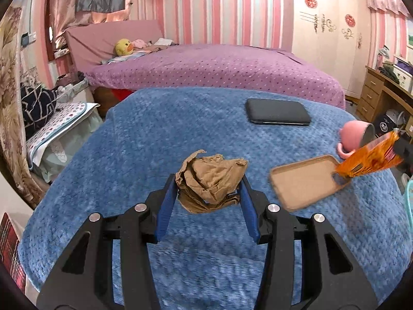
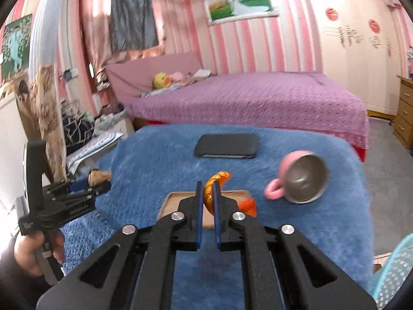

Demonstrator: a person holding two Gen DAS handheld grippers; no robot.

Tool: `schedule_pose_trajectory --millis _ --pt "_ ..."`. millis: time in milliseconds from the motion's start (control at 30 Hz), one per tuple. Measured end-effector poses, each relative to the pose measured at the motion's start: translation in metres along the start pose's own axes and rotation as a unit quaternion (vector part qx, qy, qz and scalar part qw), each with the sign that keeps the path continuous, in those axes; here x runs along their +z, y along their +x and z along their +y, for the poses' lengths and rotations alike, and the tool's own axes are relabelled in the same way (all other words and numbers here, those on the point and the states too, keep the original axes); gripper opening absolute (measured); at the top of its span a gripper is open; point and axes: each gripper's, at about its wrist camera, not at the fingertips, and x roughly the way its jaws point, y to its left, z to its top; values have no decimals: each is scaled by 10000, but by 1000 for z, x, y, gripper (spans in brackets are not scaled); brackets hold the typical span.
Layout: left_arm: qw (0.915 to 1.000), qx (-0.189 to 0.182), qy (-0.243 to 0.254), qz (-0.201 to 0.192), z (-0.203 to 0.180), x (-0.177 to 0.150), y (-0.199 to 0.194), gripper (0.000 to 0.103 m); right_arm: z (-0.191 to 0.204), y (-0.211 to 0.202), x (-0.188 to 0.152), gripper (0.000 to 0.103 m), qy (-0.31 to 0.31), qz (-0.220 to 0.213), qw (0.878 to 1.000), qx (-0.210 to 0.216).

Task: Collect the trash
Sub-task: 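Carry the cloth and wrapper over the basket and release both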

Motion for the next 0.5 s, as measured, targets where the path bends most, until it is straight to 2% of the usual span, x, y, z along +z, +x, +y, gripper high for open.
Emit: schedule_pose_trajectory --millis 167,500 --pt "9998 -104 90 -127 -14 1 -9 46 -26 -30 3 7 113 -192 9995 -245" --pt "9977 -620 113 -233 -62 12 -30 46 -75 -89 3 7 271 -485 9958 -734"
